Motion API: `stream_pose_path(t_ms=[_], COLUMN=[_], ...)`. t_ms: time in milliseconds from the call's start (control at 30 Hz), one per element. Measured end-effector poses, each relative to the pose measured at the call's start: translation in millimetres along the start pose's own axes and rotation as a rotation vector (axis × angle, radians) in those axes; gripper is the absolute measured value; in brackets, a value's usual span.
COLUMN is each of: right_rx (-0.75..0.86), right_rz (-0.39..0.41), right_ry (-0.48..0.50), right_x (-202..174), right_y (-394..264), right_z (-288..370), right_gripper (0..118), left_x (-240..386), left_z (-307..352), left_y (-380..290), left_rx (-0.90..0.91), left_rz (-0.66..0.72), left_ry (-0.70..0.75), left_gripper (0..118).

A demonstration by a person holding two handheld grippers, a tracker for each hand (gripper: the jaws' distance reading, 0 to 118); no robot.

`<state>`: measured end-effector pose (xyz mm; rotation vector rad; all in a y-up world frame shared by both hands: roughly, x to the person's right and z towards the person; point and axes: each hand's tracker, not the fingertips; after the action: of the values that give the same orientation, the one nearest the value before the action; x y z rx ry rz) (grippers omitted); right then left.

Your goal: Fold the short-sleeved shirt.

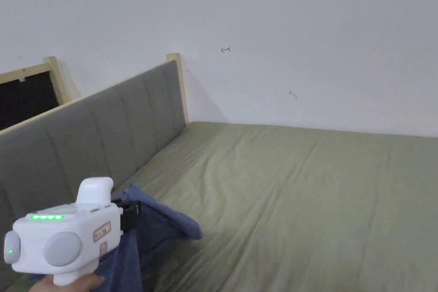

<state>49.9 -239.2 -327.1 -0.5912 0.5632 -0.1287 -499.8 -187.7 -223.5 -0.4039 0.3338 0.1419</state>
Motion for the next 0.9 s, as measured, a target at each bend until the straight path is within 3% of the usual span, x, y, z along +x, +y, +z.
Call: stream_pose_path(t_ms=[233,433,600,767,900], right_rx=[0.072,0.15,0.211,0.252,0.269], right_rz=[-0.041,-0.073,-0.099,-0.102,-0.119], right_ry=[-0.008,-0.043,-0.087,-0.159,-0.214], right_x=[14,33,53,76,96], right_y=[9,20,25,26,27], right_z=[23,47,72,93,103], right_gripper=[0,0,0,0,0], left_x=[72,162,253,338,393], left_z=[37,51,47,36,24], left_y=[114,164,166,137,103], left_rx=[0.183,0.296,0.275,0.118,0.027], left_rz=[-0.109,-0.03,-0.072,-0.084,-0.215], left_ry=[-0.116,-0.362,-0.587,-0.831,-0.924], left_gripper=[7,7,7,7,7])
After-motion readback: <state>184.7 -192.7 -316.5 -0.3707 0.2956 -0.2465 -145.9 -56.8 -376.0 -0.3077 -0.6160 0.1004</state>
